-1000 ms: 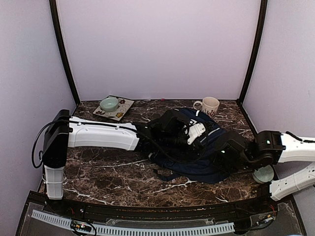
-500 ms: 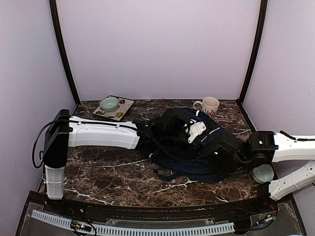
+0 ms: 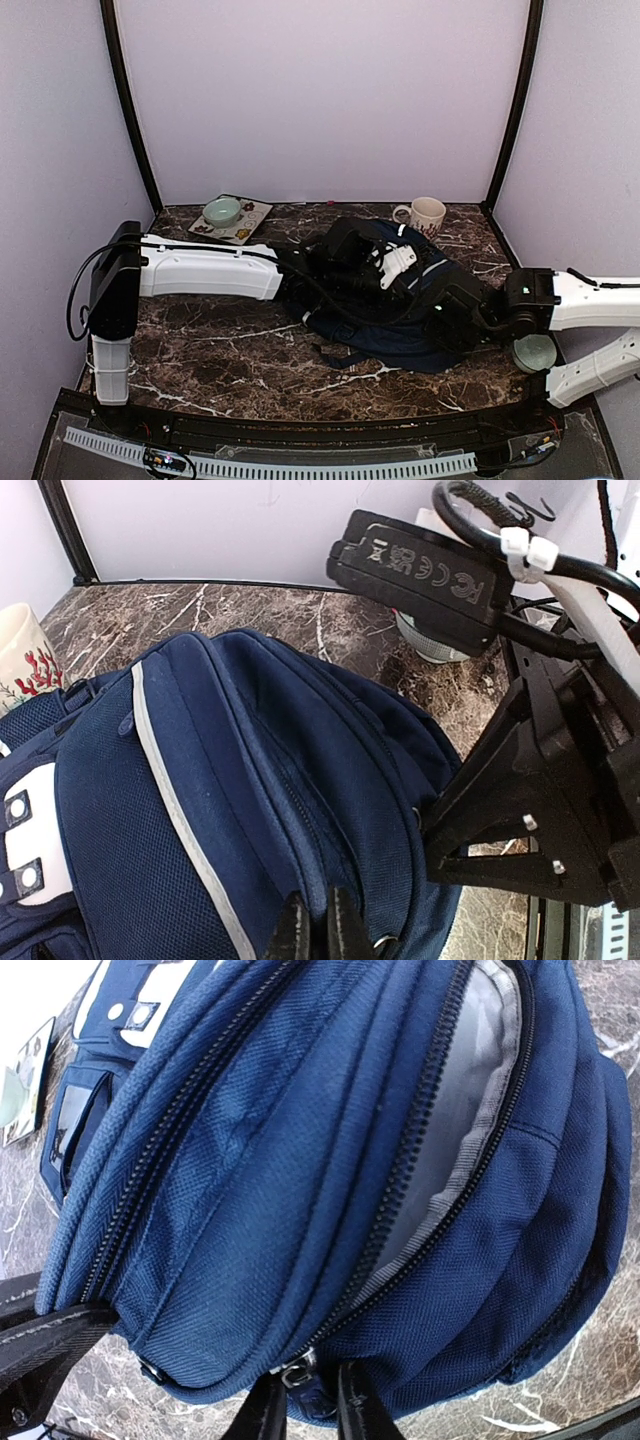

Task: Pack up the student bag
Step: Grab the upper front pocket of the student bag.

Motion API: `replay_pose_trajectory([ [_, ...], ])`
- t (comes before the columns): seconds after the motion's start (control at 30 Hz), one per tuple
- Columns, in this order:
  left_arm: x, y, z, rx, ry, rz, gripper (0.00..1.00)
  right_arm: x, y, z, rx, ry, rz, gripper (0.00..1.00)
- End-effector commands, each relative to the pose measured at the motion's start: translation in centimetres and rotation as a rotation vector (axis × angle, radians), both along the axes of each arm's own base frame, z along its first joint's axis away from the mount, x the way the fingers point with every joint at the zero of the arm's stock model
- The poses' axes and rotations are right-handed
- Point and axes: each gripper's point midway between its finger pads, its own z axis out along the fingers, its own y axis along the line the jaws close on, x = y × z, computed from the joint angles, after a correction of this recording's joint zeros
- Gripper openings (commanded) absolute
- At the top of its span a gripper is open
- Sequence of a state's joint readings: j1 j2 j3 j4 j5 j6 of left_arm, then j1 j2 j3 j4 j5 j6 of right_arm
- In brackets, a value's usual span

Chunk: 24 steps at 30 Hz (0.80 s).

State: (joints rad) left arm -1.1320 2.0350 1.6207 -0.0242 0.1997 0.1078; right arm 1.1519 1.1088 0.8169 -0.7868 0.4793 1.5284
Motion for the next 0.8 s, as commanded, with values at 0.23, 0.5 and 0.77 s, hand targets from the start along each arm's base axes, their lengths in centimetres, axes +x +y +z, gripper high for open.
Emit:
replay_pose_trajectory([
  [0.23,-0.7,-0.7,6.5,-0.167,-0.033,-0.048,0.0,0.7,-0.3,0.1,-0.013,-0.011,0.007,0.06],
  [0.5,-0.7,-0.2,6.0,-0.151,-0.03,-0.031,0.0,0.8,-0.5,1.7,-0.011,-0.026,0.012,0.0],
  [0.77,-0.3,0.5,5.1,-0.103,-0.048,-0.011,0.0,0.2,-1.8,3.5,0.049,-0.053,0.005,0.0],
])
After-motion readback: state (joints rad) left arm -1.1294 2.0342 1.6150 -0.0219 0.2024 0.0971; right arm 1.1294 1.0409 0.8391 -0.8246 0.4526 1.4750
